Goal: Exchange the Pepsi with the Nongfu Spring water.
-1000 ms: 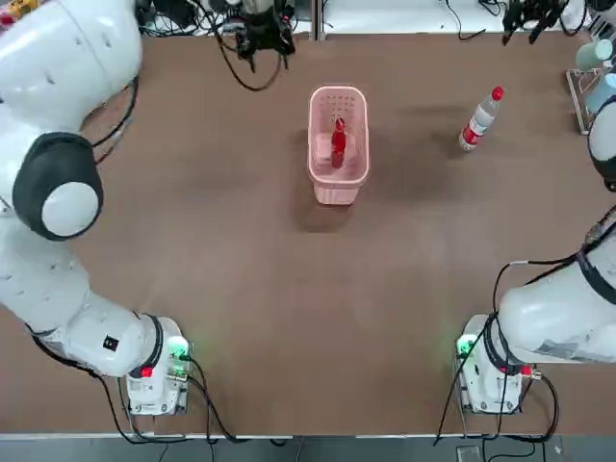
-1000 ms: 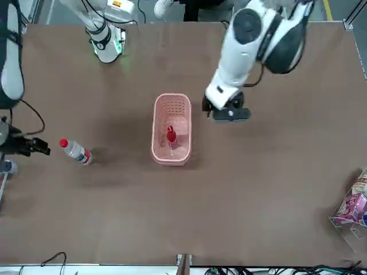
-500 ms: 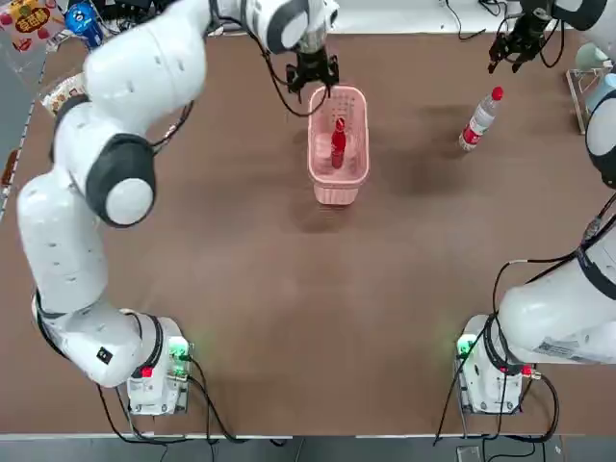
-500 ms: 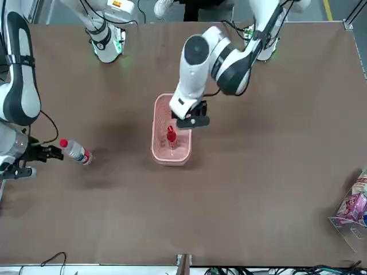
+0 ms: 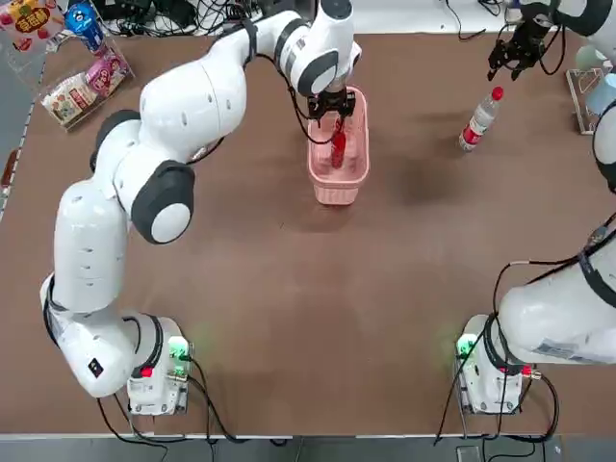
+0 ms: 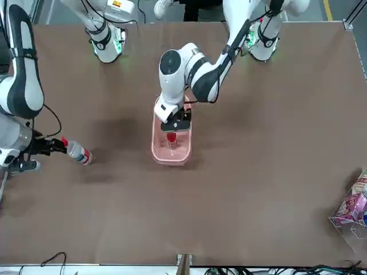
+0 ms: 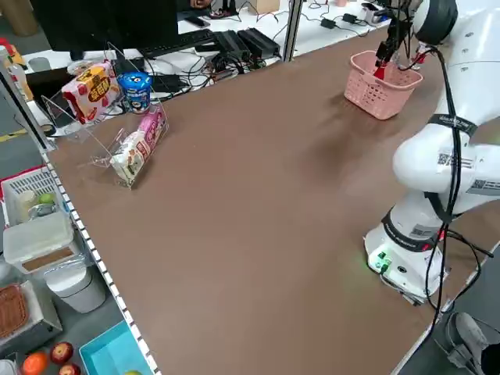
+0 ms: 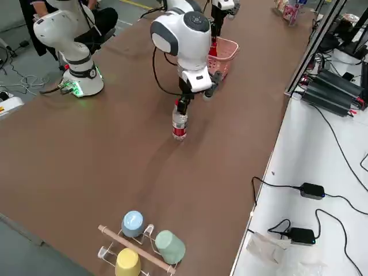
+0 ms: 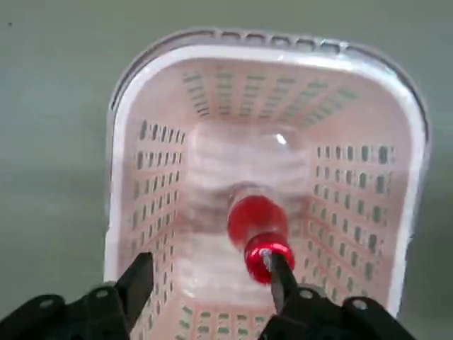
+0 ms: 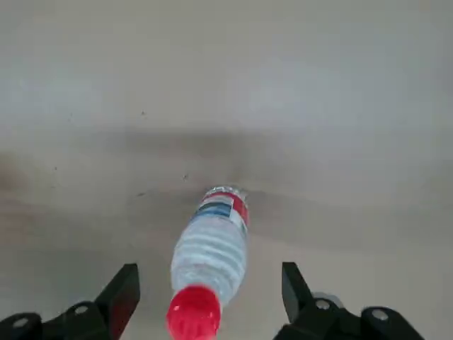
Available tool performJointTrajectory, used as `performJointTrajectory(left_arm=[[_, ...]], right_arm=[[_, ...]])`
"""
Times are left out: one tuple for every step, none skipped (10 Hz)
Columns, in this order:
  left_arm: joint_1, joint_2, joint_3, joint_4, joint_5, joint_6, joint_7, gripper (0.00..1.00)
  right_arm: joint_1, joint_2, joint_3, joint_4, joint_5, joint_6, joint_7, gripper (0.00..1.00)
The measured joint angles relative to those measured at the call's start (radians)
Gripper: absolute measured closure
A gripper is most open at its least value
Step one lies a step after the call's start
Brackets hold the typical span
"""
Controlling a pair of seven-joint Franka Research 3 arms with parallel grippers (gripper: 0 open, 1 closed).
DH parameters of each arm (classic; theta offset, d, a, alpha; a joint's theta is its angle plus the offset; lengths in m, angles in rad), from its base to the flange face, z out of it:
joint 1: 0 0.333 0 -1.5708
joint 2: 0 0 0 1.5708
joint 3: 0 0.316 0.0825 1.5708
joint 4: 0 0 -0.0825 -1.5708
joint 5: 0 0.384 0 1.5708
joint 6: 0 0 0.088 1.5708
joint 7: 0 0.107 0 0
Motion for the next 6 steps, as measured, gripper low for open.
performJointTrajectory(left_arm=[[0.005, 0.0, 0.0, 0.004, 0.0, 0.007, 0.0, 0.25], [0.006, 0.0, 0.001, 0.006, 0.0, 0.03, 0.0, 0.25], [0.006, 0.001, 0.002, 0.006, 0.0, 0.064, 0.0, 0.25], [0.005, 0.004, 0.002, 0.006, 0.0, 0.093, 0.0, 0.25], [0.004, 0.01, 0.002, 0.006, 0.0, 0.111, 0.0, 0.25], [0.002, 0.016, 0.001, 0.006, 0.0, 0.118, 0.0, 0.27]], right_arm=[[0.0, -0.023, 0.0, -0.036, 0.004, 0.022, 0.0, 0.11], [0.0, -0.041, 0.0, -0.069, 0.005, 0.049, 0.0, 0.11], [0.0, -0.051, 0.0, -0.097, 0.009, 0.078, 0.001, 0.11], [0.0, -0.057, 0.0, -0.123, 0.012, 0.109, 0.001, 0.12], [0.0, -0.06, 0.0, -0.143, 0.013, 0.129, 0.001, 0.12], [0.0, -0.061, 0.0, -0.151, 0.013, 0.136, 0.001, 0.13]])
